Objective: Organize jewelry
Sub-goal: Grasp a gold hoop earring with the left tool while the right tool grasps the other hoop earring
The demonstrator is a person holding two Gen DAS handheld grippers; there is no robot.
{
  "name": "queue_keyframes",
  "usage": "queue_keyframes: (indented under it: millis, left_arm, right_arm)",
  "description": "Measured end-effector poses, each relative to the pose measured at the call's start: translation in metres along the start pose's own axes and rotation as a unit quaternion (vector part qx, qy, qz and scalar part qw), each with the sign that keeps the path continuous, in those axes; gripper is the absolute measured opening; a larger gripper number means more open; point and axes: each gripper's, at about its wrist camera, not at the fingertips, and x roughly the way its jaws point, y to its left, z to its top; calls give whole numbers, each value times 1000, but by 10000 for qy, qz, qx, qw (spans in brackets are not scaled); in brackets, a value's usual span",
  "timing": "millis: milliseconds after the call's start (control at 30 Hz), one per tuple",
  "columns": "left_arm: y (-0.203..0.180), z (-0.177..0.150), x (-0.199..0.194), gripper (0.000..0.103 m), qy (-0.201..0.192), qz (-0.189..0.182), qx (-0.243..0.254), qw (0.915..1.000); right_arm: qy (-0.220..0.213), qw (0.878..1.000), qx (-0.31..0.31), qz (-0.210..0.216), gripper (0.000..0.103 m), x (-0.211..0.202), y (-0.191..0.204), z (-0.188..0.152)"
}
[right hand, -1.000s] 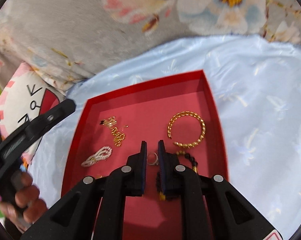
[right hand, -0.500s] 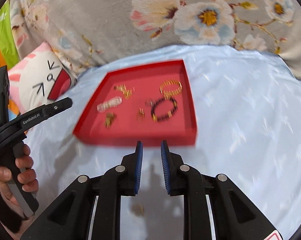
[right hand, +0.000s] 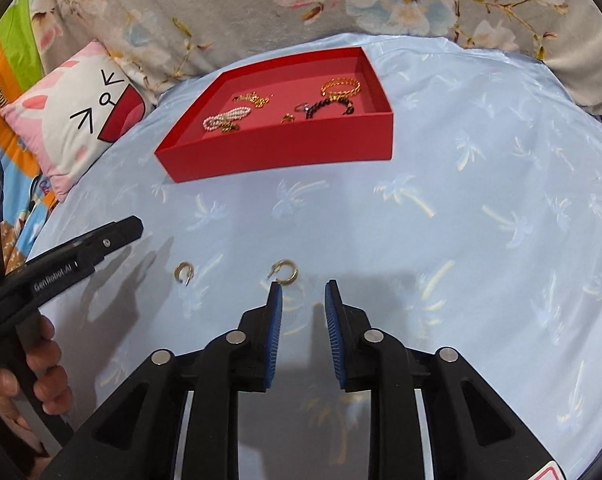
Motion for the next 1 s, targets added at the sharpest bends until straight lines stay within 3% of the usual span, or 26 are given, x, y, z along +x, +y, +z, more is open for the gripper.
queue_keyframes:
  millis: [133,300,767,1000]
  left_arm:
    - [-8,-10,2,51,55,25,102,9999]
    - [-14,-15,5,52,98,74,177,9998]
    - [-15,-18,6,52,138,125,201,9996]
    - [-16,-25,9,57,193,138,222,9995]
  right_arm:
    - [45,10000,-58,7,27,5,8,-4]
    - [54,9999,-120,-32,32,13,14,-1]
    - [53,10000,-60,-56,33,20,16,4]
    - [55,9999,-72,-114,33,23,14,0]
